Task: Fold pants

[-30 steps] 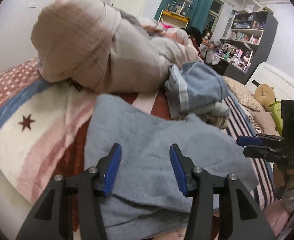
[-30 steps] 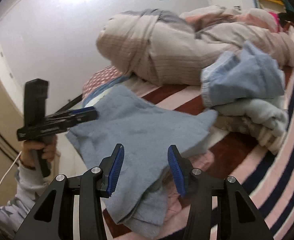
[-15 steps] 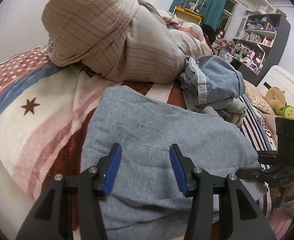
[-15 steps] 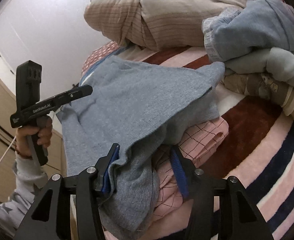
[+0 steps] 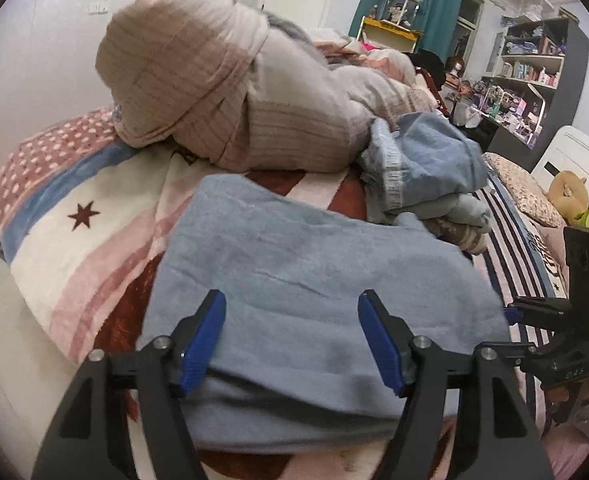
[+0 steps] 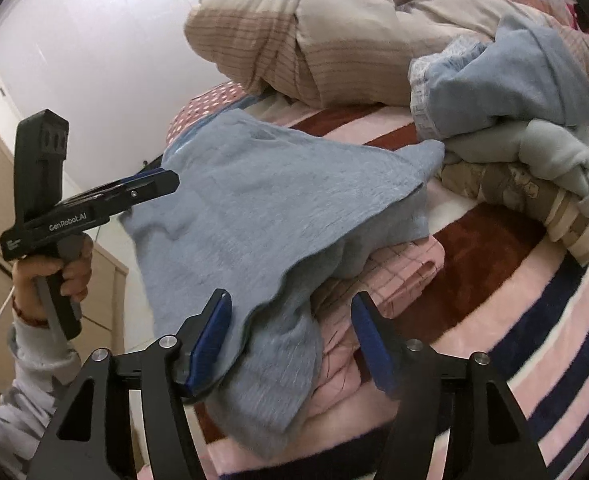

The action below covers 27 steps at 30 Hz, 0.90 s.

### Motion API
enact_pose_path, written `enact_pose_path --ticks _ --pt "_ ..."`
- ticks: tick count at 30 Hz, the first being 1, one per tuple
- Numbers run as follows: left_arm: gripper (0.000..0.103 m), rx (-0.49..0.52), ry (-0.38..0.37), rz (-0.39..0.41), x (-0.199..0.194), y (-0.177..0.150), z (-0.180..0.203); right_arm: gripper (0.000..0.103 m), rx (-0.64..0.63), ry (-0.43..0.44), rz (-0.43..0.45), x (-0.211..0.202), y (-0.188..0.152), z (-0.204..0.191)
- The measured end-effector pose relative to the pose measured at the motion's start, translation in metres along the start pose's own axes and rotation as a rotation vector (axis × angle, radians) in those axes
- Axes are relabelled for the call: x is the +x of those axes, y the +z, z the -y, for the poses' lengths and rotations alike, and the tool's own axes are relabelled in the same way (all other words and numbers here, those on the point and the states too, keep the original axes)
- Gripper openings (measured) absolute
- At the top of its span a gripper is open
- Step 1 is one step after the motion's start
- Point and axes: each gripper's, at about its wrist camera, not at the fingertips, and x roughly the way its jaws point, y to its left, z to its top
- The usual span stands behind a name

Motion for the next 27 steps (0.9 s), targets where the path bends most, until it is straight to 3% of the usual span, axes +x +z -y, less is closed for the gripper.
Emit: enact_pose_path --ticks 4,9,11,15,18,21,27 --pt "0.071 0.026 0.003 0.023 -0.016 -0.006 0.029 0.072 0.003 -0.025 0.020 -0.030 -0.015 -0.003" --pt "0.078 0.070 -0.001 0.043 -0.036 -0.013 0.073 0.075 0.005 -0.037 0.021 -0.066 -0.034 -0.003" --pt "0.081 0.089 -0.007 0.057 -0.045 -0.016 0.095 0.083 0.006 -0.054 0.036 -0.084 -0.045 -0.001" --pt "0.082 0.132 -0.053 0.090 -0.059 -0.024 0.144 0.084 0.039 -0.106 0.056 -0.127 -0.070 0.007" --pt "0.083 0.166 -0.083 0.105 -0.067 -0.028 0.176 0.092 0.059 -0.163 0.079 -0.162 -0.095 0.014" --pt "0.087 0.208 -0.114 0.131 -0.078 -0.035 0.210 0.093 0.082 -0.233 0.117 -0.194 -0.124 0.019" --pt "0.092 0.263 -0.180 0.213 -0.098 -0.047 0.265 0.101 0.149 -0.393 0.254 -0.256 -0.182 0.027"
